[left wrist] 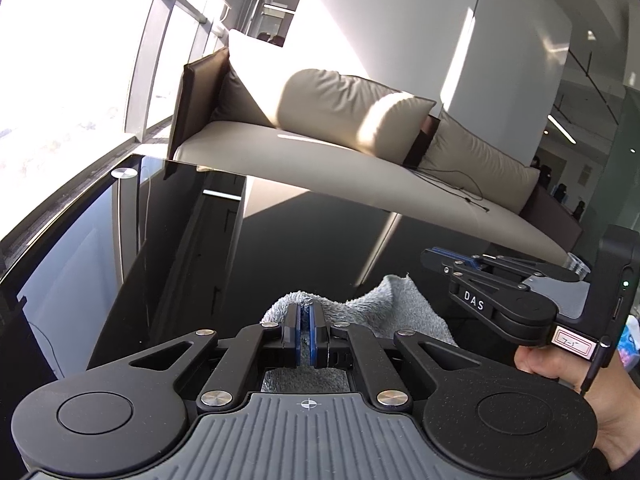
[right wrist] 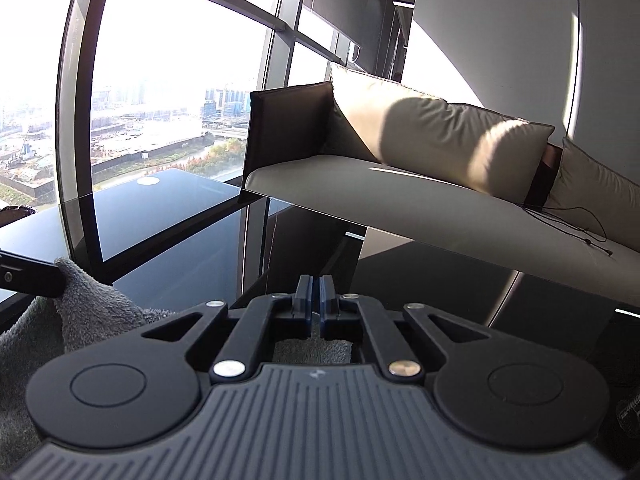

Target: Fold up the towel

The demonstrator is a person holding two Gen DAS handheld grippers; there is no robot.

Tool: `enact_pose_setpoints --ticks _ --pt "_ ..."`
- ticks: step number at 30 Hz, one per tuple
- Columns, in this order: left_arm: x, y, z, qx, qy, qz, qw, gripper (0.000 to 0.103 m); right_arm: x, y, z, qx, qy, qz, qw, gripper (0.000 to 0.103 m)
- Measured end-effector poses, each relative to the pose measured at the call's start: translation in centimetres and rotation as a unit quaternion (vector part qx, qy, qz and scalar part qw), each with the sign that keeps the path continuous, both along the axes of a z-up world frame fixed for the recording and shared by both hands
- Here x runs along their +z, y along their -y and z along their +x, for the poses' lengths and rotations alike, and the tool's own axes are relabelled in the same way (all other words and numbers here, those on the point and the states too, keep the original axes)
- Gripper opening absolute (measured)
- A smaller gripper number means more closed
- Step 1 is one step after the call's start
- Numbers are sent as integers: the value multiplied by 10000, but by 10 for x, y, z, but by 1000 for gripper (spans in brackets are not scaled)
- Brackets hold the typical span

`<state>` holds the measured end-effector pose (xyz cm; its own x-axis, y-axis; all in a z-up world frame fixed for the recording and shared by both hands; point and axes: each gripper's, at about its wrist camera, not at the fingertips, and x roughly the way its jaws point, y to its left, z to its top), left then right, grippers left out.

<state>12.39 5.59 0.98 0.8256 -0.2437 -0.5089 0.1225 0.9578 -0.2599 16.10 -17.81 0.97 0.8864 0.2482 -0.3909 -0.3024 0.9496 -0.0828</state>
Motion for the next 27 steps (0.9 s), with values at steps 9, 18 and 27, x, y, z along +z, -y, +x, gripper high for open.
enact_pose_setpoints --ticks 9,18,27 --pt "2 -14 1 150 -56 -136 9998 5 -7 26 -38 69 -880 262 9958 5" --pt "3 -32 -3 293 -131 -183 9993 9 -22 1 -60 327 -1115 -470 9921 5" --pt "-4 -27 2 131 -370 -28 9992 9 -25 11 -64 -127 -1199 -844 9891 5"
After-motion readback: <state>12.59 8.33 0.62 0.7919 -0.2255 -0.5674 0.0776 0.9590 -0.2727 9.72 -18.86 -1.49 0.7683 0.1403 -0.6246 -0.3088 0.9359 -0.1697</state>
